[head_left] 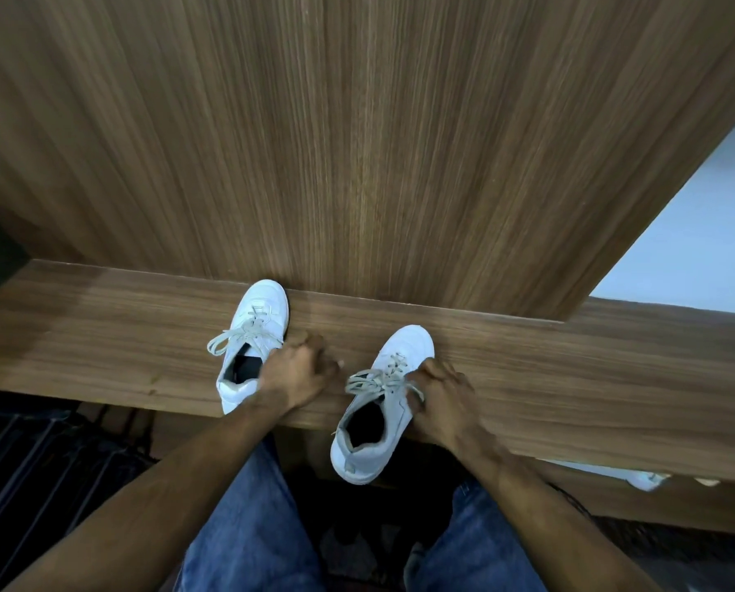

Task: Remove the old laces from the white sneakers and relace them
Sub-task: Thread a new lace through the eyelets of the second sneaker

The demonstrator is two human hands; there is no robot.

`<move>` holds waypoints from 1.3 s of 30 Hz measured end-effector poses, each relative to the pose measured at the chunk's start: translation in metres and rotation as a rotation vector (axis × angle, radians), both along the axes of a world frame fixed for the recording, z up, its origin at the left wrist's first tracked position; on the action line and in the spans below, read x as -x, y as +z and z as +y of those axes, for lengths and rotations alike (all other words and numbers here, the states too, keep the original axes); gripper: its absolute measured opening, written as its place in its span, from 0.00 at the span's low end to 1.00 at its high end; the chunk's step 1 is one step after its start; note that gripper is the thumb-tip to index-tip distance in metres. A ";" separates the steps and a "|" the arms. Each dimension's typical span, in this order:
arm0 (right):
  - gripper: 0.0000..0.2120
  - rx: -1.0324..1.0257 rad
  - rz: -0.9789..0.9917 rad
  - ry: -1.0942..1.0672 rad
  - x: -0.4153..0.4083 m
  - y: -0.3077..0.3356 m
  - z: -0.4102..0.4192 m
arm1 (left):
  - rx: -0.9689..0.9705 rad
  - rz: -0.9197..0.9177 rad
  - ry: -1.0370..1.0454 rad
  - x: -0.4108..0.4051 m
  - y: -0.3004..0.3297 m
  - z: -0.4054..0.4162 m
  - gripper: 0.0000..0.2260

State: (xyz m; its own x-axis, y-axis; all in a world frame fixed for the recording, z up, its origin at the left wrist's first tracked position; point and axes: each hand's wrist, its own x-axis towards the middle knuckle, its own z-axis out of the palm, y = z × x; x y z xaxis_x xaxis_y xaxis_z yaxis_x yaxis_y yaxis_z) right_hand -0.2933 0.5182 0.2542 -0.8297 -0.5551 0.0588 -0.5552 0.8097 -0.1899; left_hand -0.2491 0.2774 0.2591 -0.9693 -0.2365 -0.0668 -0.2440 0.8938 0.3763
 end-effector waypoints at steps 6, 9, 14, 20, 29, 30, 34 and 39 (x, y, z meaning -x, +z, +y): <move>0.19 0.003 -0.405 0.153 -0.054 0.000 -0.055 | 0.344 -0.227 0.243 -0.040 -0.014 -0.032 0.25; 0.08 -0.011 -0.423 0.074 -0.065 -0.009 -0.080 | 0.383 -0.369 0.144 -0.050 -0.018 -0.048 0.23; 0.11 -0.076 -0.360 0.128 -0.050 -0.007 -0.110 | 0.216 -0.378 0.024 -0.043 -0.017 -0.053 0.20; 0.15 -0.124 -0.389 0.310 -0.012 -0.003 -0.136 | 0.120 -0.310 -0.101 -0.036 -0.031 -0.054 0.21; 0.13 -0.228 -0.391 0.272 -0.009 -0.016 -0.151 | 0.155 -0.053 -0.068 -0.032 -0.040 -0.048 0.12; 0.13 -0.241 -0.389 0.274 -0.008 -0.015 -0.151 | 0.140 -0.017 -0.049 -0.033 -0.044 -0.049 0.10; 0.12 -0.256 -0.361 0.323 0.002 -0.021 -0.151 | 0.090 0.113 -0.043 -0.028 -0.056 -0.054 0.10; 0.11 -0.257 -0.385 0.389 0.009 -0.028 -0.153 | 0.081 0.068 -0.086 -0.029 -0.068 -0.057 0.08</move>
State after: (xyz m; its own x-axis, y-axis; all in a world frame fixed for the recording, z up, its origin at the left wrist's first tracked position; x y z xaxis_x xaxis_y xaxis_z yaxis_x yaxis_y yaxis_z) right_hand -0.3022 0.3652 0.2263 -0.4979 -0.7786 -0.3819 -0.7498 0.6078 -0.2615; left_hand -0.2204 0.2200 0.1916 -0.9878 -0.1546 0.0159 -0.1418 0.9383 0.3154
